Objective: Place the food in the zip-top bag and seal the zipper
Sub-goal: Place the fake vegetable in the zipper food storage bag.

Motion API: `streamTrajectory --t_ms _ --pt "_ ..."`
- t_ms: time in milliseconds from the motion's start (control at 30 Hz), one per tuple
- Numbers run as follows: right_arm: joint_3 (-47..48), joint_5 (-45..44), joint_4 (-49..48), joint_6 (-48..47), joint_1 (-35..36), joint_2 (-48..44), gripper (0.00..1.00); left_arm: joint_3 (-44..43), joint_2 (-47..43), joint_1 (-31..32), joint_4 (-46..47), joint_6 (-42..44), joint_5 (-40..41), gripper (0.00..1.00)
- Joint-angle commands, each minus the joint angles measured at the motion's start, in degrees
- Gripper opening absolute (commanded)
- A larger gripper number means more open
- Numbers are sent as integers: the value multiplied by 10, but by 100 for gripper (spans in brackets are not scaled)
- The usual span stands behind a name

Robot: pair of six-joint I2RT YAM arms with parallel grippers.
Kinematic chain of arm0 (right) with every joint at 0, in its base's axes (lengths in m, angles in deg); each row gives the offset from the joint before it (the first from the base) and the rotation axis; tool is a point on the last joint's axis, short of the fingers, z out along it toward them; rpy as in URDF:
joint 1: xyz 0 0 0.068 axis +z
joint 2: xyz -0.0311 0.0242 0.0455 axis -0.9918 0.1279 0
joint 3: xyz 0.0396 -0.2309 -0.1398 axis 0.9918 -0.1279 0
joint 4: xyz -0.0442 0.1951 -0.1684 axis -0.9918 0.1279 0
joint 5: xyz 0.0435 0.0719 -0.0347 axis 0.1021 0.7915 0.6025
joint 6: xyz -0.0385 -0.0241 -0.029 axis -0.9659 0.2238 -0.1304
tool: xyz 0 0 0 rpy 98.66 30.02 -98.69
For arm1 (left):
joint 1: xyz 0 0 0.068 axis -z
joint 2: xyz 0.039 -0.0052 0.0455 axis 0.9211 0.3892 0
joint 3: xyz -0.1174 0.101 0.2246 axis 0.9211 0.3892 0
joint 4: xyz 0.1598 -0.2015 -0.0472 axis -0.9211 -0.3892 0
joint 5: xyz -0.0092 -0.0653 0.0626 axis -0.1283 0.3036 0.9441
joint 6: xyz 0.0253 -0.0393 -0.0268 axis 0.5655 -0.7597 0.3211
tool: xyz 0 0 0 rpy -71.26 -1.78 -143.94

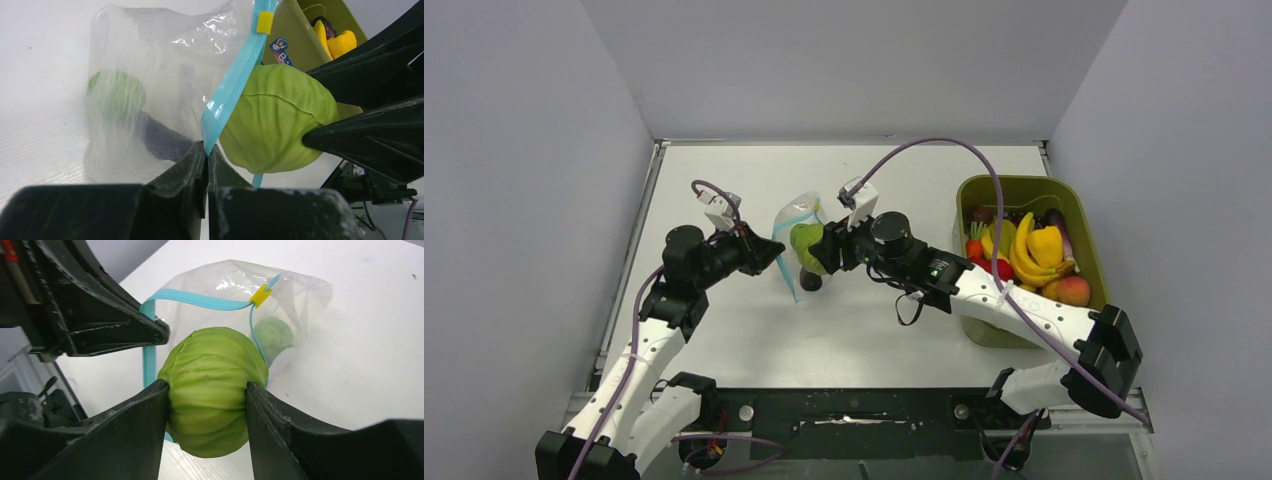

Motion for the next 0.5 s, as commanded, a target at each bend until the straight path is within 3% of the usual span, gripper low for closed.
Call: streamTrajectory --t_ms 0,467 --pt "35 -61 -13 -40 1 10 46 -4 -7 0 39 -7 -16 0" --pt "76 -63 -4 2 24 6 46 -2 7 0 77 -41 -40 0"
